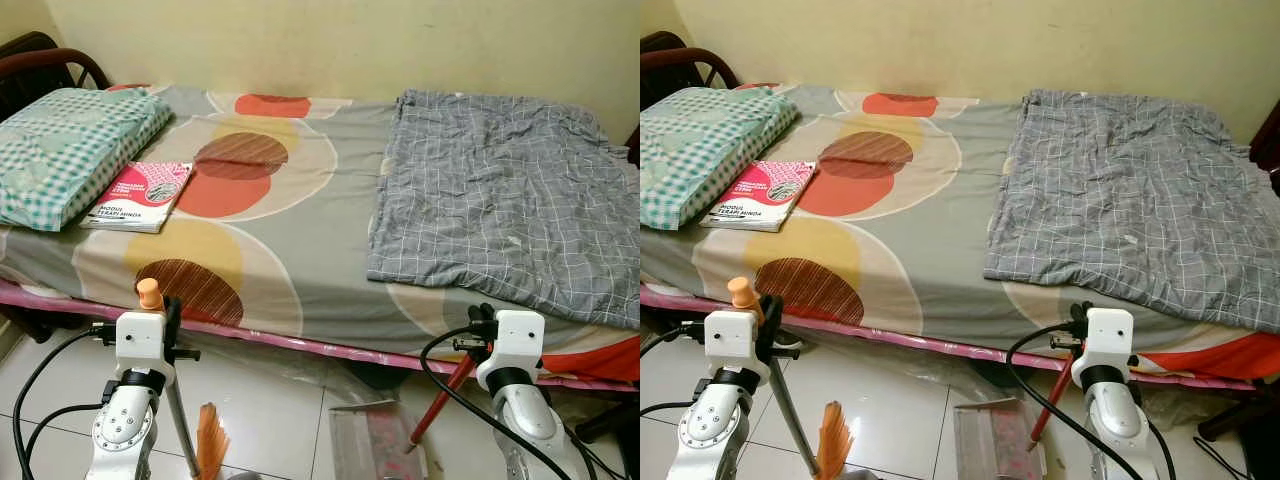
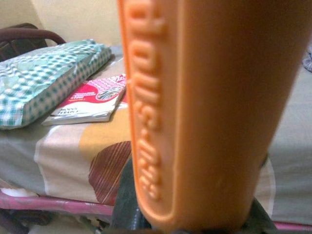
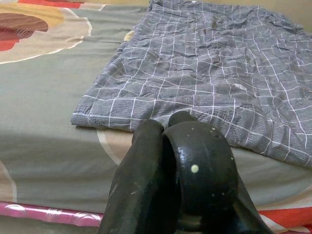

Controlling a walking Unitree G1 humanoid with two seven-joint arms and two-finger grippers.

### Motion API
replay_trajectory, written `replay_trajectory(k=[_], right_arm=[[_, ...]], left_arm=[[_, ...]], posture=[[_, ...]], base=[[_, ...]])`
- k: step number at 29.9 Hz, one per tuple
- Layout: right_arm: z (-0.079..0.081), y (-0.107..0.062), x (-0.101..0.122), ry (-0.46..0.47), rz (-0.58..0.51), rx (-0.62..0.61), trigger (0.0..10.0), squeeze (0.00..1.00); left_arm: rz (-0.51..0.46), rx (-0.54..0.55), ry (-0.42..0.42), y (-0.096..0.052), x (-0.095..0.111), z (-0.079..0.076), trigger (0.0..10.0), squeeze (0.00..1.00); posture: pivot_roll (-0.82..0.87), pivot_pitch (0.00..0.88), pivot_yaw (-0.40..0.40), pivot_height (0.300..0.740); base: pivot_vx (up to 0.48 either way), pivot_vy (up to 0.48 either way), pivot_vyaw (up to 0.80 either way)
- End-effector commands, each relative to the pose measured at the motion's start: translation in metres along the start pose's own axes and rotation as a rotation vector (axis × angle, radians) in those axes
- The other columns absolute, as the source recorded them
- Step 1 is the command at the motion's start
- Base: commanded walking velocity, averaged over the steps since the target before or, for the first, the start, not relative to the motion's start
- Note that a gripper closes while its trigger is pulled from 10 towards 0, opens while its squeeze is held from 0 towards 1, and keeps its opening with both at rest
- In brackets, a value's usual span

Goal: Sweep floor

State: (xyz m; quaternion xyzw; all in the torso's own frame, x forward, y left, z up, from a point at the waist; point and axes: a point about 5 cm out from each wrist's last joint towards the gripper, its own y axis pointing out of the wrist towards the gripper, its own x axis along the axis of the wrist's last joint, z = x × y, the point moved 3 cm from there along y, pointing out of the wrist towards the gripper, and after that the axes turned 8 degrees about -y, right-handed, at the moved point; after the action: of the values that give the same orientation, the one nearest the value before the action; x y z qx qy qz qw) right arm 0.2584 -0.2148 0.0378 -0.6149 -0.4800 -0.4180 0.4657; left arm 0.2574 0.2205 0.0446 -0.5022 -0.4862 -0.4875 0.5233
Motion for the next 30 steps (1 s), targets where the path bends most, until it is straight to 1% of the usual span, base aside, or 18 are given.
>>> replay_trajectory(k=[1, 2, 3, 5, 6, 11, 15, 19, 22, 24, 26, 27, 29, 30], right_arm=[[0.015, 0.101, 0.116, 0.245, -0.157, 0.007, 10.0, 0.0], [0.017, 0.101, 0.115, 0.256, -0.152, 0.012, 10.0, 0.0], [0.022, 0.092, 0.109, 0.255, -0.165, 0.058, 10.0, 0.0], [0.028, 0.08, 0.103, 0.255, -0.183, 0.121, 10.0, 0.0], [0.03, 0.077, 0.102, 0.251, -0.188, 0.134, 10.0, 0.0], [0.031, 0.076, 0.103, 0.244, -0.194, 0.14, 10.0, 0.0], [0.032, 0.083, 0.1, 0.252, -0.166, 0.151, 10.0, 0.0], [0.034, 0.08, 0.098, 0.268, -0.147, 0.172, 10.0, 0.0], [0.035, 0.078, 0.09, 0.258, -0.107, 0.178, 10.0, 0.0], [0.032, 0.078, 0.088, 0.219, -0.096, 0.161, 10.0, 0.0], [0.031, 0.078, 0.088, 0.191, -0.097, 0.153, 10.0, 0.0], [0.031, 0.078, 0.088, 0.191, -0.097, 0.153, 10.0, 0.0], [0.028, 0.078, 0.088, 0.151, -0.095, 0.131, 10.0, 0.0], [0.028, 0.078, 0.088, 0.151, -0.095, 0.131, 10.0, 0.0]], left_arm=[[-0.113, 0.003, -0.124, 0.107, 0.093, -0.018, 10.0, 0.0], [-0.074, 0.016, -0.133, 0.107, 0.087, -0.016, 10.0, 0.0], [-0.063, 0.002, -0.146, 0.1, 0.08, -0.022, 10.0, 0.0], [-0.063, -0.016, -0.161, 0.091, 0.072, -0.03, 10.0, 0.0], [-0.067, -0.021, -0.163, 0.088, 0.071, -0.031, 10.0, 0.0], [-0.067, -0.021, -0.158, 0.088, 0.071, -0.032, 10.0, 0.0], [-0.041, -0.017, -0.155, 0.092, 0.071, -0.032, 10.0, 0.0], [-0.046, -0.02, -0.144, 0.089, 0.072, -0.032, 10.0, 0.0], [-0.092, -0.011, -0.091, 0.085, 0.077, -0.03, 10.0, 0.0], [-0.143, -0.031, -0.003, 0.08, 0.084, -0.032, 10.0, 0.0], [-0.162, -0.009, 0.007, 0.078, 0.086, -0.029, 10.0, 0.0], [-0.162, -0.009, 0.007, 0.078, 0.086, -0.029, 10.0, 0.0], [-0.213, -0.002, 0.066, 0.076, 0.094, -0.028, 10.0, 0.0], [-0.213, -0.002, 0.066, 0.076, 0.094, -0.028, 10.0, 0.0]], posture=[[-0.03, 0.0, -0.017, 0.74], [-0.03, 0.0, -0.022, 0.74], [-0.04, 0.0, -0.016, 0.74], [-0.04, 0.0, -0.016, 0.74], [-0.04, 0.0, -0.016, 0.74], [-0.04, 0.0, -0.018, 0.74], [-0.04, 0.0, -0.018, 0.74], [-0.03, 0.0, -0.02, 0.74], [-0.03, 0.0, -0.02, 0.74], [-0.03, 0.0, -0.021, 0.74], [-0.03, 0.0, -0.021, 0.74], [-0.03, 0.0, -0.021, 0.74], [-0.03, 0.0, -0.021, 0.74], [-0.03, 0.0, -0.021, 0.74]], base=[[0.0, 0.0, 0.0], [0.0, 0.0, 0.0], [0.0, 0.0, 0.0], [0.0, 0.0, 0.0], [0.0, 0.0, 0.0], [0.0, 0.0, 0.0], [0.0, 0.0, 0.0], [0.0, 0.0, 0.0], [0.0, 0.0, 0.0], [0.0, 0.0, 0.0], [0.0, 0.0, 0.0], [0.0, 0.0, 0.0], [0.0, 0.0, 0.0], [0.0, 0.0, 0.0]])
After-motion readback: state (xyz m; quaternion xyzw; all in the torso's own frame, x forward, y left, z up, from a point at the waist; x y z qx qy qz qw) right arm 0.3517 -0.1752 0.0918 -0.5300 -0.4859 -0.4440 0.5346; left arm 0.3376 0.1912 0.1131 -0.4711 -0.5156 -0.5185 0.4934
